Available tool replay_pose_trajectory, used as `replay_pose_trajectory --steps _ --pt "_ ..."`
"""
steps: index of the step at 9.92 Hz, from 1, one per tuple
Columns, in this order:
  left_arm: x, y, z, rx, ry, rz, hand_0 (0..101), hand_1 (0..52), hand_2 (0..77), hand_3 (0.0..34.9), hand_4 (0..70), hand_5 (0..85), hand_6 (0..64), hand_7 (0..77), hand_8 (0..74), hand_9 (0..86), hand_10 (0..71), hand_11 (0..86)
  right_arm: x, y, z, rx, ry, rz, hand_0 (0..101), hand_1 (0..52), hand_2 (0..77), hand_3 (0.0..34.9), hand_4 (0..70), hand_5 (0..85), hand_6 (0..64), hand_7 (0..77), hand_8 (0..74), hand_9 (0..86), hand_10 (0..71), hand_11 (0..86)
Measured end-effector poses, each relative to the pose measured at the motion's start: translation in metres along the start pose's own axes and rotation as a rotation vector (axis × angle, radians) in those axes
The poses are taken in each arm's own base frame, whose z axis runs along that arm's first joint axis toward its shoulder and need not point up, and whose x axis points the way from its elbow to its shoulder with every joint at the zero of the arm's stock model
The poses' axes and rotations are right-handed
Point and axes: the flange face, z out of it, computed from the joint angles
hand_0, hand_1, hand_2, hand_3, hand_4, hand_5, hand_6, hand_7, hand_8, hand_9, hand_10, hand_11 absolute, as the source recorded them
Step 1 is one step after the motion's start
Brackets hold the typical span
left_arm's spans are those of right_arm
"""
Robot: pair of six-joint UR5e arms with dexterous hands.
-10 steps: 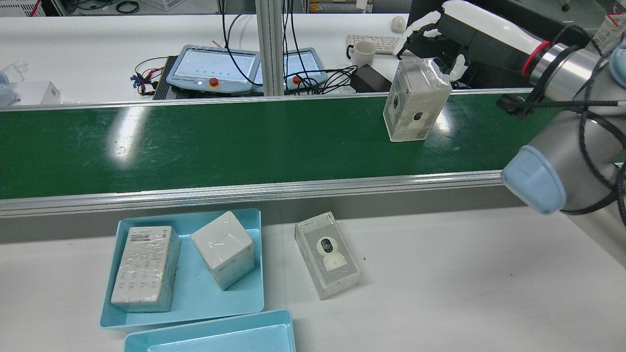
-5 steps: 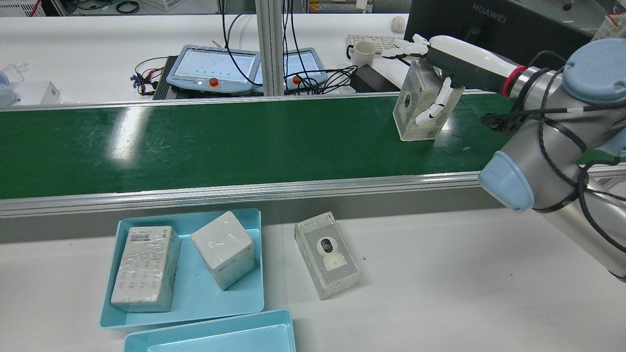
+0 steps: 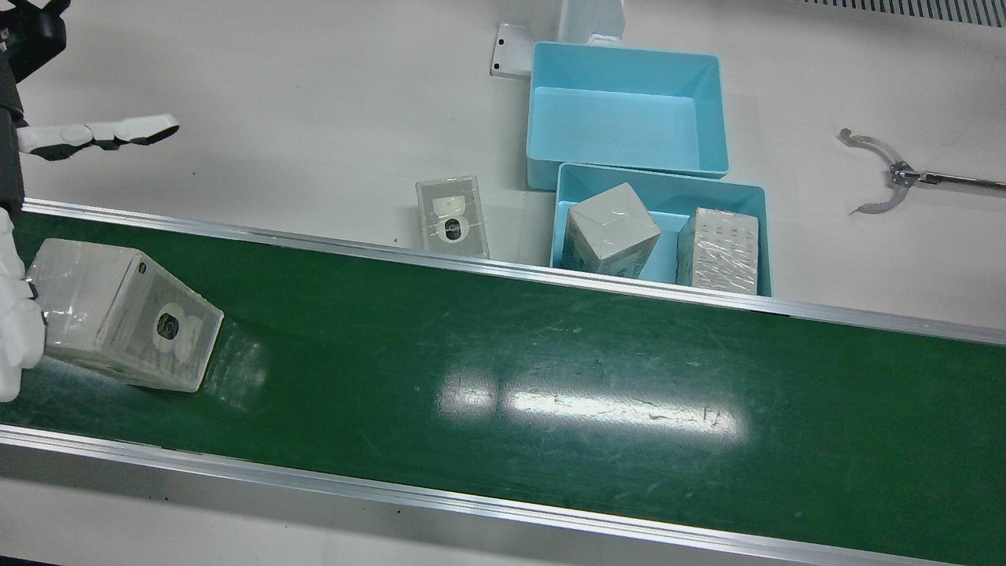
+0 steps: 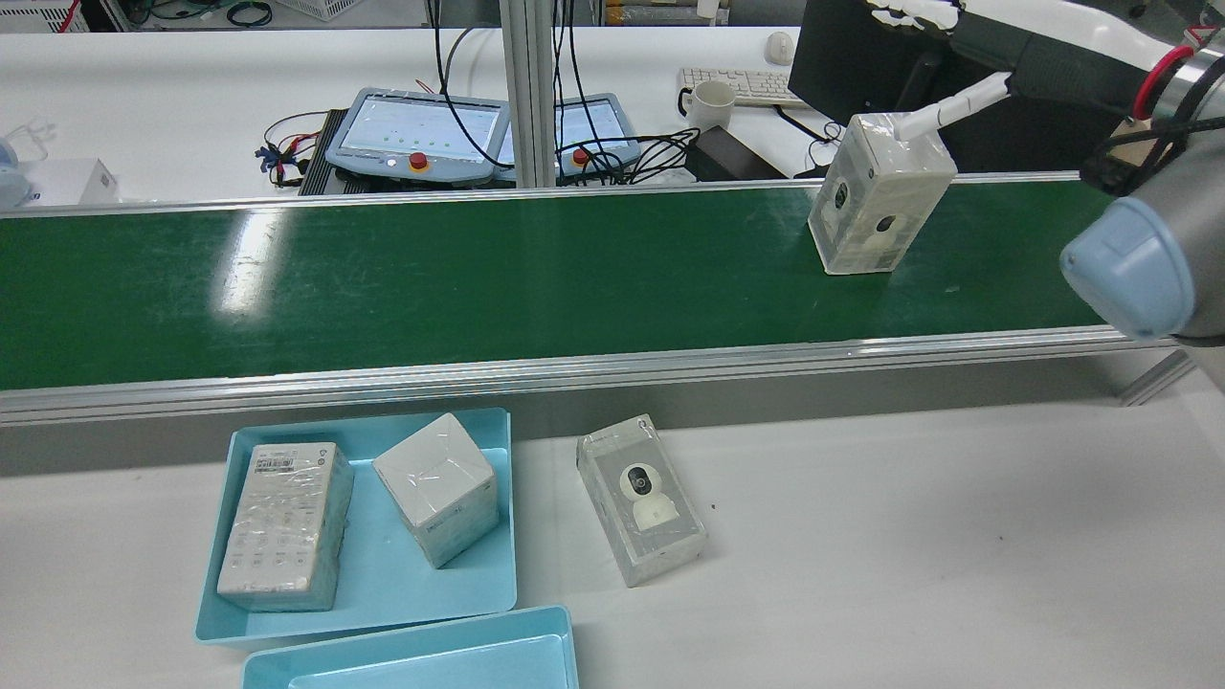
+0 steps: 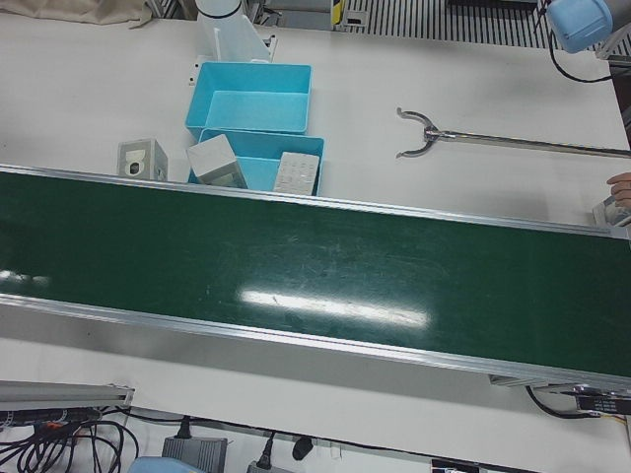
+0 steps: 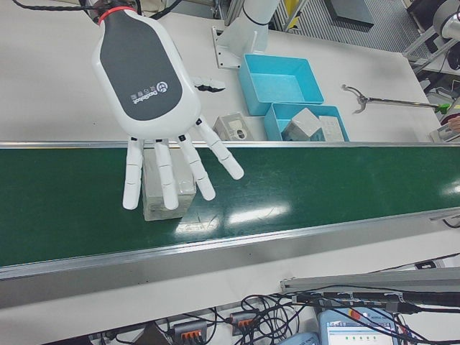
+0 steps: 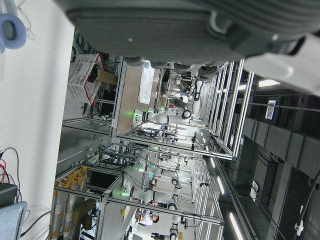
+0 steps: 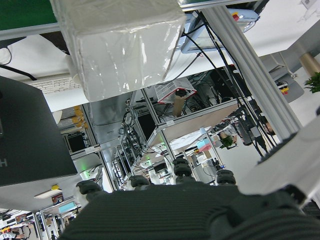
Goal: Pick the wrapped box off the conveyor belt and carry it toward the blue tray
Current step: 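Carry the wrapped box with the right hand along the belt, away from the trays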
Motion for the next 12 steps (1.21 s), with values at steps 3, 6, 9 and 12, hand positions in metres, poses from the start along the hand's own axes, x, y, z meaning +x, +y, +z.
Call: replay_pose_trajectory --steps 3,6,9,12 --pt "0.000 0.000 0.000 0.000 0.000 0.000 0 0.0 1.1 0.0 0.5 0.5 0.5 0.5 0.5 0.0 0.5 0.0 0.023 -0.038 -0.006 0.059 0.085 -0.063 24 5.4 9.8 30.2 0.0 2.2 0.0 0.5 0.0 1.6 0.0 1.6" --pt "0.000 0.000 0.000 0.000 0.000 0.000 0 0.0 0.5 0.0 0.5 0.5 0.5 0.5 0.0 0.5 0.5 0.0 0.022 -0.086 -0.031 0.090 0.121 -0.123 23 5.4 12.0 29.7 0.0 1.6 0.0 0.5 0.0 1.6 0.0 1.6" --pt "0.000 0.000 0.000 0.000 0.000 0.000 0 0.0 0.5 0.0 0.5 0.5 0.5 0.5 0.5 0.5 0.5 0.0 0.047 -0.116 -0.030 0.095 0.199 -0.168 22 5.4 12.0 29.8 0.0 2.2 0.0 0.5 0.0 1.6 0.0 1.6" --pt "0.000 0.000 0.000 0.000 0.000 0.000 0 0.0 0.5 0.0 0.5 0.5 0.5 0.5 0.5 0.0 0.5 0.0 0.076 -0.126 -0.014 0.084 0.248 -0.201 19 5.4 12.0 29.7 0.0 2.2 0.0 0.5 0.0 1.6 0.0 1.6"
